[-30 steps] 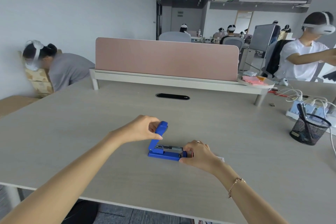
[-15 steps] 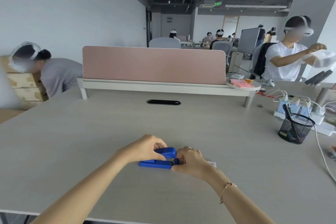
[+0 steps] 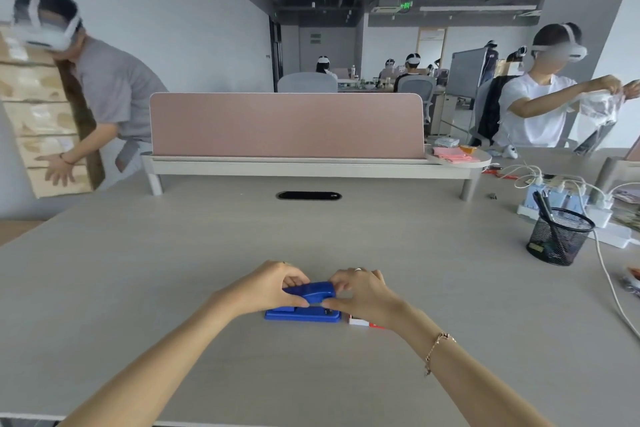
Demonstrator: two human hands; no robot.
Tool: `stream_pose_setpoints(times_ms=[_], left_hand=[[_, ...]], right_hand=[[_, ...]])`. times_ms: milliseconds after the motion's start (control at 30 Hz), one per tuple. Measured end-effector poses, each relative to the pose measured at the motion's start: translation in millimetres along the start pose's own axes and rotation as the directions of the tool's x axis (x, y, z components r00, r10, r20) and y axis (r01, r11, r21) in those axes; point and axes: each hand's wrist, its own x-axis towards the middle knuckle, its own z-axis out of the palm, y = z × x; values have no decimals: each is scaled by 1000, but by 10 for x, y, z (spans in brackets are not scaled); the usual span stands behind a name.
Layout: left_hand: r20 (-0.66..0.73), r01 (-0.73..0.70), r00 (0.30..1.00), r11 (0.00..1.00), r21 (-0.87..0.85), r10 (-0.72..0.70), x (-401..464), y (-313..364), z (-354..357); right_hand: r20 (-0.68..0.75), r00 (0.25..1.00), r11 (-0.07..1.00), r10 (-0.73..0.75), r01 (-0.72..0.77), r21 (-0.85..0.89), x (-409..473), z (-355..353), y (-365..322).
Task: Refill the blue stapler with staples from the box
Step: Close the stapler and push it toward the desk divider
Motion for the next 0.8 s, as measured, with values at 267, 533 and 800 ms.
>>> stream_pose_setpoints(times_ms=[267,533,800], left_hand=[[3,5,1000,999,40,-5,16,2,-2],[6,27,1000,999,43,-27,12,31,27],[-20,31,999,998,46,-30,34,-41,113]], right_hand=[[-62,992,992,-109,105,-67,21,-24,-35],[-1,991,960,-137,133,-246,77,-13,-61],[-26,991,946,-132,118,-302,80,113,27]])
